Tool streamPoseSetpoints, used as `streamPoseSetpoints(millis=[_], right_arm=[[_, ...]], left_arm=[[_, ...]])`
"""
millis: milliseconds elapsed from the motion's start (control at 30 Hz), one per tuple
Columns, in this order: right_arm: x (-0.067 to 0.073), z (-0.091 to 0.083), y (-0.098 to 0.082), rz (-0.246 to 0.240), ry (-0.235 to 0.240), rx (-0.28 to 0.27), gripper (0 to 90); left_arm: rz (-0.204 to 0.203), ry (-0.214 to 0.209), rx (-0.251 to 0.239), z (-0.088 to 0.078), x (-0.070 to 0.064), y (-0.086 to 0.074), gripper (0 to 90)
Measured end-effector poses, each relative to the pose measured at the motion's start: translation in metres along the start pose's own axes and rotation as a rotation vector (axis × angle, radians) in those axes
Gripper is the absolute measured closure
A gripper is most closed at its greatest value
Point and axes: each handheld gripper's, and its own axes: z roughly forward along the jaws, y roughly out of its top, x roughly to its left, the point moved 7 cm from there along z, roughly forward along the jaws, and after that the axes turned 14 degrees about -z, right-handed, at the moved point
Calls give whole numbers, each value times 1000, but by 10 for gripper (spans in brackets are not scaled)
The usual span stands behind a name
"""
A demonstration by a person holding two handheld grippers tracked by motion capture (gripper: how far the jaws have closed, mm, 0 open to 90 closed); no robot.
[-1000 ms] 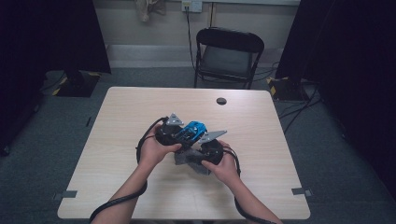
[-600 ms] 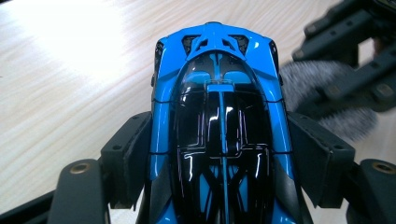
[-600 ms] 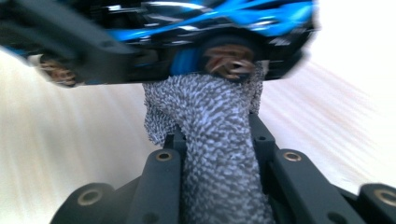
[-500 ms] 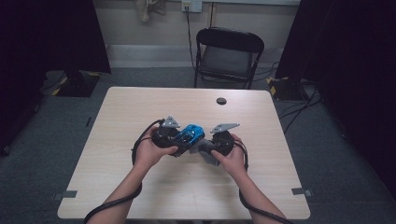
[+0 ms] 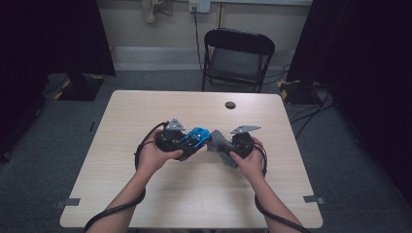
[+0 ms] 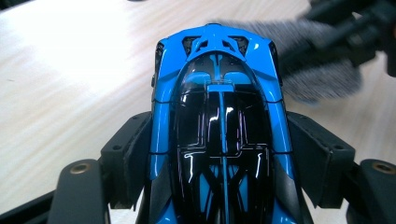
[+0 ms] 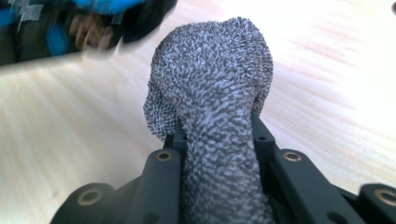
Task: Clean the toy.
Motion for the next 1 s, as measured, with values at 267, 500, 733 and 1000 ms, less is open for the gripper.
streamPoseSetpoints(millis=[267,500,733,1000], right_arm=[[45,9,2,-92,118,-13,722],[77,19,5,-170,191,-1,722],[99,30,9,-208,241,-5,722],[101,32,11,-202,272,-27,720]], left_arm=[[-15,14,-30,-5,4,17,281],[-22,16,-33,-1,4,20,281],[-4,13,-35,0,-3,25,281],[-2,12,-32,4,-5,22,281]])
